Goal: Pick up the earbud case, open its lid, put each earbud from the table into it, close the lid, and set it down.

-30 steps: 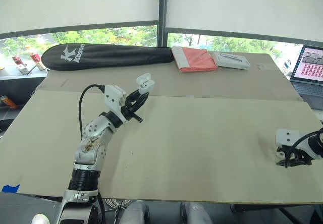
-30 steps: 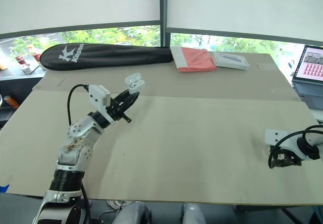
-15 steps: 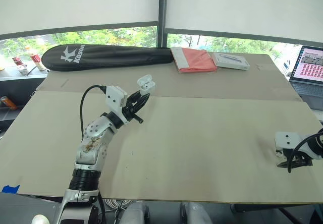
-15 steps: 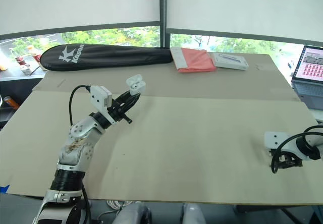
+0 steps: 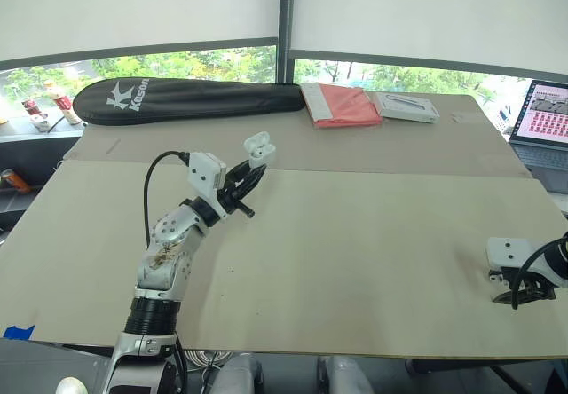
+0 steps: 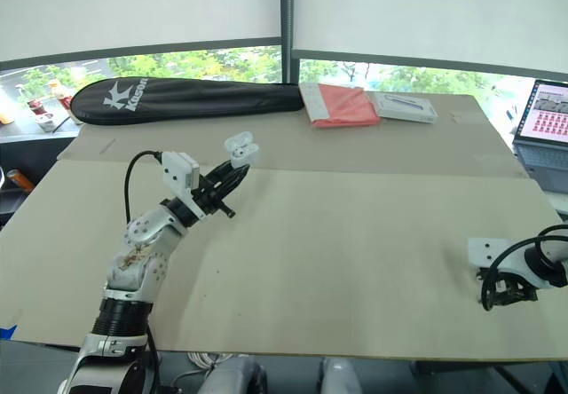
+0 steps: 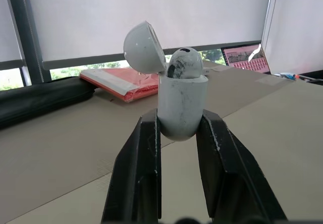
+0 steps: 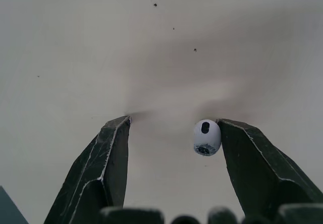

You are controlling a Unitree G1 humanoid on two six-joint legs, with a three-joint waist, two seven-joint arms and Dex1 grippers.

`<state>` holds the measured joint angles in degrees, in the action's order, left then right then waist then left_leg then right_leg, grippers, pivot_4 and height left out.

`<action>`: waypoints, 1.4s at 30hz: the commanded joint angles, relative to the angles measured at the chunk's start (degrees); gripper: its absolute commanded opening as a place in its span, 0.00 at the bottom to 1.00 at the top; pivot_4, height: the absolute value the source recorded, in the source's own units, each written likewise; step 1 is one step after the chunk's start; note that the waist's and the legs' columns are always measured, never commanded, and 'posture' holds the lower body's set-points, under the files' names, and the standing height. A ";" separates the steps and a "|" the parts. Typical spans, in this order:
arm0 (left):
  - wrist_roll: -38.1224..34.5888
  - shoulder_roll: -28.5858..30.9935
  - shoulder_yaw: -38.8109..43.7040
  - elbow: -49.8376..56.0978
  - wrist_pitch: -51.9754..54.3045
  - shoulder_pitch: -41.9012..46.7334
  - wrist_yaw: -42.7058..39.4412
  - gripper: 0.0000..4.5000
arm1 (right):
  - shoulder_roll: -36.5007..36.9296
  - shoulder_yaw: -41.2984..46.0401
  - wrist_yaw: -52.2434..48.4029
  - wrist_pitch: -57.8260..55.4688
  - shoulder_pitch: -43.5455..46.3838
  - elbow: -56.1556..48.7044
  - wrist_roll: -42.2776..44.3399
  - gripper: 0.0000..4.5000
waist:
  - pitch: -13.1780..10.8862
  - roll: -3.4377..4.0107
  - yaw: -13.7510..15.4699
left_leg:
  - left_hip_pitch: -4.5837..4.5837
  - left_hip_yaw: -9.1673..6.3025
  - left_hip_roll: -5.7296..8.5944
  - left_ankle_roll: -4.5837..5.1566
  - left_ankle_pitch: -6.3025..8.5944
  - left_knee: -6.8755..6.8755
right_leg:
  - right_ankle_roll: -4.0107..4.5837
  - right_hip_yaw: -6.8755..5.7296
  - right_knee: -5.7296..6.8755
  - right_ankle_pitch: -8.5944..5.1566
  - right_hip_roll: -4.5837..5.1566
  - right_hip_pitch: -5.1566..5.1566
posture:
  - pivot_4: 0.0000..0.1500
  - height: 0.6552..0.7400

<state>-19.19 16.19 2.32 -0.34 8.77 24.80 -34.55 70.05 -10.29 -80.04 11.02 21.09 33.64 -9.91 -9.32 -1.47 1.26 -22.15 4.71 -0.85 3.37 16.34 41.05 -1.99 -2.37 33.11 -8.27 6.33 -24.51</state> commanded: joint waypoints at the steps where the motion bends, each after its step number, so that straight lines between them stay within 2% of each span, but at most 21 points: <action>1: -0.11 -0.27 0.04 0.43 -1.56 1.43 -0.41 0.11 | 1.99 1.16 -0.96 -0.73 -1.71 -1.13 0.55 0.67 | 0.00 0.00 -0.04 | 0.00 0.01 0.00 0.00 0.00 0.00 | 0.00 0.01 0.00 0.00 0.00 0.00 | 1.00 1.00; 13: 0.10 -0.88 -0.05 -0.58 -2.18 1.78 -0.86 0.11 | 2.54 1.78 -0.02 -0.67 -1.60 -1.95 0.49 0.67 | -0.01 0.02 -0.43 | 0.00 0.02 0.00 0.00 0.00 -0.02 | 0.00 0.02 0.00 -0.01 0.01 -0.04 | 1.00 1.00; 24: 0.20 -1.32 -0.26 0.05 -2.33 1.02 -0.52 0.11 | 0.34 -1.13 4.06 6.27 2.69 3.14 -4.37 0.67 | -0.02 0.03 -0.62 | 0.01 0.07 0.00 0.00 0.00 -0.03 | 0.00 0.05 0.00 -0.01 0.01 -0.06 | 1.00 1.00; 39: 0.25 -1.03 -0.52 0.81 -2.04 0.53 -0.21 0.11 | -1.69 -1.25 1.67 6.38 5.06 4.63 -3.28 0.67 | -0.02 0.02 -1.20 | 0.07 0.09 -0.02 0.00 0.00 -0.08 | -0.03 0.07 0.00 0.02 0.00 -0.05 | 1.00 1.00; 42: 0.21 -0.92 -0.46 0.83 -1.98 0.59 -0.22 0.11 | -2.00 -1.14 1.60 6.06 5.08 4.22 -3.17 0.50 | -0.02 0.02 -1.27 | 0.07 0.09 -0.02 0.00 0.00 -0.09 | -0.03 0.07 0.00 0.02 0.00 -0.05 | 1.00 1.00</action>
<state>-18.99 15.11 1.70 -2.03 7.82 24.82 -34.73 68.77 -12.07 -78.89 17.13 26.02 38.69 -14.39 -9.34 -1.44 -0.01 -22.09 4.80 -0.87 3.37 16.34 40.97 -2.02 -2.29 33.11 -8.25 6.33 -24.56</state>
